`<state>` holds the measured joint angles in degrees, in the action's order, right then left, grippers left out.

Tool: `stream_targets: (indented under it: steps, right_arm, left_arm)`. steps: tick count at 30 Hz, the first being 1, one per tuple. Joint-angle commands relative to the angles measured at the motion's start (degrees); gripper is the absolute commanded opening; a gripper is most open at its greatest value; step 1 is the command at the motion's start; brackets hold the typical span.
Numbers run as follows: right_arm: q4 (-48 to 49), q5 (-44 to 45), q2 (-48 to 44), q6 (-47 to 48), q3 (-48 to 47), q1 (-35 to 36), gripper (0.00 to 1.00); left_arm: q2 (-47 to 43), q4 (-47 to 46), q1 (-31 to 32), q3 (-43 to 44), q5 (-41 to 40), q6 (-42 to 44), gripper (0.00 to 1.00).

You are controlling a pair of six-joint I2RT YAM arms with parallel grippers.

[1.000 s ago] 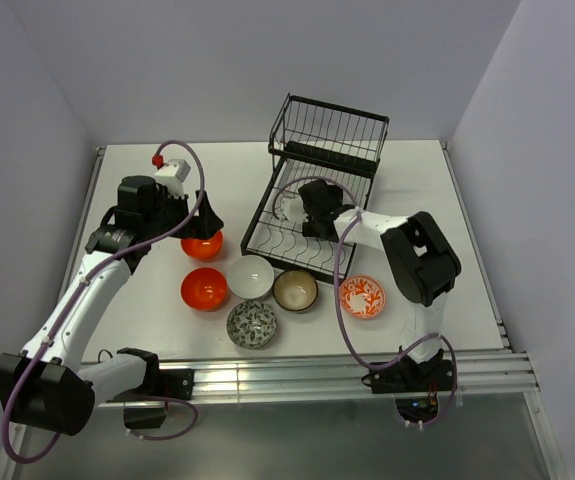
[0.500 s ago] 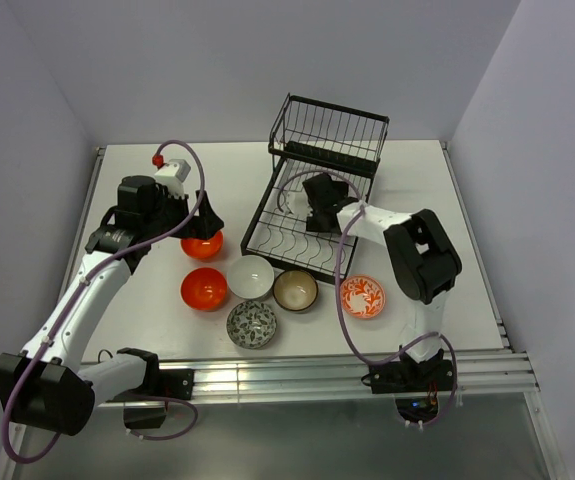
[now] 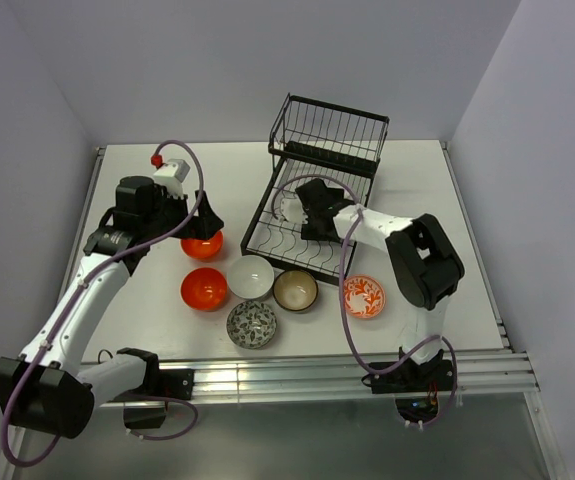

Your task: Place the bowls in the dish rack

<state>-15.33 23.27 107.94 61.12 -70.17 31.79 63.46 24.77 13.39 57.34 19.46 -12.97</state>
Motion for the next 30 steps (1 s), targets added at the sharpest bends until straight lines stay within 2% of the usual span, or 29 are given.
stream_targets:
  steps: [1, 15, 18, 22, 23, 26, 30]
  right_arm:
    - [-3.2, -1.7, -4.0, -1.9, -0.3, 1.2, 1.0]
    - [-6.0, -2.2, -7.2, -6.7, 0.0, 4.9, 1.0]
    - [-7.9, -3.1, -8.3, -8.6, 0.2, 5.0, 0.93]
    - [-13.2, -6.8, -12.2, -14.3, -0.4, 6.3, 0.89]
    - [-14.2, -7.6, -14.0, -15.6, -0.8, 6.6, 0.88]
    - [-19.3, -12.4, -16.9, -21.3, -3.4, 7.8, 0.88]
    - [-24.5, -19.2, -19.9, -29.6, -6.5, 8.2, 0.88]
  left_arm:
    - [-2.5, -1.0, -0.3, -0.7, 1.5, 0.4, 1.0]
    - [-3.7, -0.8, -0.4, -0.8, 5.1, 0.6, 1.0]
    - [-4.2, -0.1, -0.4, -1.4, 7.9, 2.2, 0.92]
    - [-3.7, 5.2, -0.4, -1.4, 12.3, 9.7, 0.83]
    - [-3.3, 7.5, -0.4, -1.3, 13.8, 16.8, 0.81]
    - [-1.7, 12.2, -0.4, -2.6, 16.2, 24.0, 0.76]
    - [1.2, 10.9, 0.0, -4.6, 11.0, 23.5, 0.74]
